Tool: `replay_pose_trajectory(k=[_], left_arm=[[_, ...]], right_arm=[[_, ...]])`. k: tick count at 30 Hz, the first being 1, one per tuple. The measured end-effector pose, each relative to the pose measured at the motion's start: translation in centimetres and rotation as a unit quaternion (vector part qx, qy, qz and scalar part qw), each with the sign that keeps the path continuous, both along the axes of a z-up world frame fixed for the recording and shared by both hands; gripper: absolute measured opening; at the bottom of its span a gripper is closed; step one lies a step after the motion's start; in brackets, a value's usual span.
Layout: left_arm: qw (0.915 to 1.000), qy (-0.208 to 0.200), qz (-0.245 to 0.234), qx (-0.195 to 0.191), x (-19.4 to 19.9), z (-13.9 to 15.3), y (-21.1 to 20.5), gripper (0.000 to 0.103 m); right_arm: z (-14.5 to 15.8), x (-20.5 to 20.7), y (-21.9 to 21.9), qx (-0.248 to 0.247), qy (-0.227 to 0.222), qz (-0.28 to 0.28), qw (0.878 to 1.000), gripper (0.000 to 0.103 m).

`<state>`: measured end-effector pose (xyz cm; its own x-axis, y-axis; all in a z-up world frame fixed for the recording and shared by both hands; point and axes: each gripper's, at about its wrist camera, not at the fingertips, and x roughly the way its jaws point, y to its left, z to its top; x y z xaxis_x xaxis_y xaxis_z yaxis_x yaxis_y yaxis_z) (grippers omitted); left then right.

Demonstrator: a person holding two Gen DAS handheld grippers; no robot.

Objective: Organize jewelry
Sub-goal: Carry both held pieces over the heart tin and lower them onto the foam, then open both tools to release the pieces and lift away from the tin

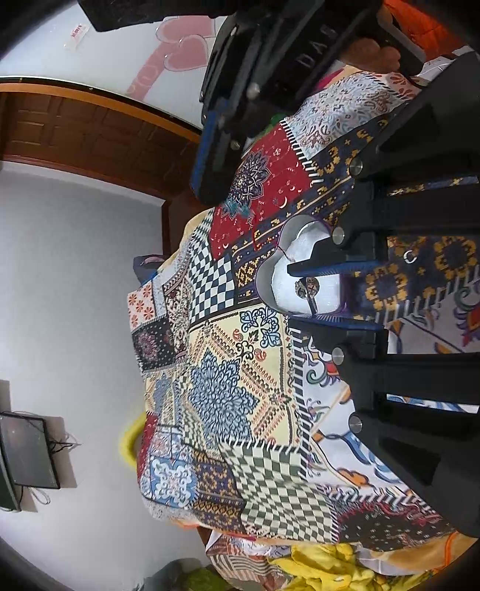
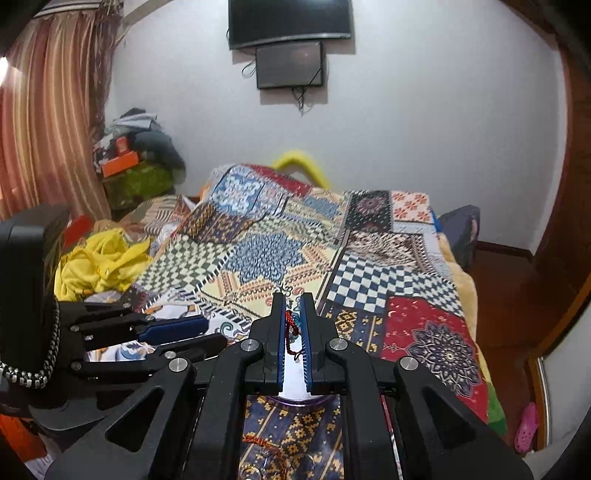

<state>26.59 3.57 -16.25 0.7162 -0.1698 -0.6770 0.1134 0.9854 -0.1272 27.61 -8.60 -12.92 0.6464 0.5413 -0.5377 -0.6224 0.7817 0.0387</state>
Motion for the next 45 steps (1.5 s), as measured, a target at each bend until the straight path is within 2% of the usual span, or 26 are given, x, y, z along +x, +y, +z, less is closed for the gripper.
replay_pose_trajectory(k=[4,11,20,30,32,34,37,45], left_arm=[[0.9999,0.014,-0.009,0.002,1.6,-1.2,-0.3,0.020],[0.9987,0.041,-0.029,0.006,3.5,-2.9,-0.9,0.020],[0.9963,0.071,-0.047,0.006,4.6,-4.1,-1.3,0.020],[0.9961,0.077,-0.043,0.004,4.5,-3.9,-1.1,0.020],[0.9964,0.075,-0.039,0.010,4.4,-3.6,-1.0,0.022],[0.9967,0.072,-0.037,0.014,4.2,-3.2,-0.9,0.024],[0.9971,0.068,-0.032,0.014,3.7,-2.6,-0.6,0.026],[0.9983,0.047,-0.021,0.028,1.5,-0.2,-0.2,0.028]], right_arm=[[-1.0,1.4,0.4,-0.010,0.020,0.008,1.000,0.007],[-3.9,4.0,0.2,-0.014,0.095,0.020,0.995,0.007],[-6.2,5.0,-0.3,-0.030,0.151,0.030,0.988,0.007],[-6.5,4.9,-0.6,-0.048,0.155,0.029,0.986,0.007],[-6.3,4.6,-0.5,-0.058,0.147,0.027,0.987,0.012],[-6.0,4.3,-0.5,-0.063,0.138,0.026,0.988,0.022],[-5.6,3.8,-0.6,-0.067,0.124,0.022,0.990,0.027],[-3.7,2.0,-0.9,-0.078,0.088,0.011,0.993,0.029]])
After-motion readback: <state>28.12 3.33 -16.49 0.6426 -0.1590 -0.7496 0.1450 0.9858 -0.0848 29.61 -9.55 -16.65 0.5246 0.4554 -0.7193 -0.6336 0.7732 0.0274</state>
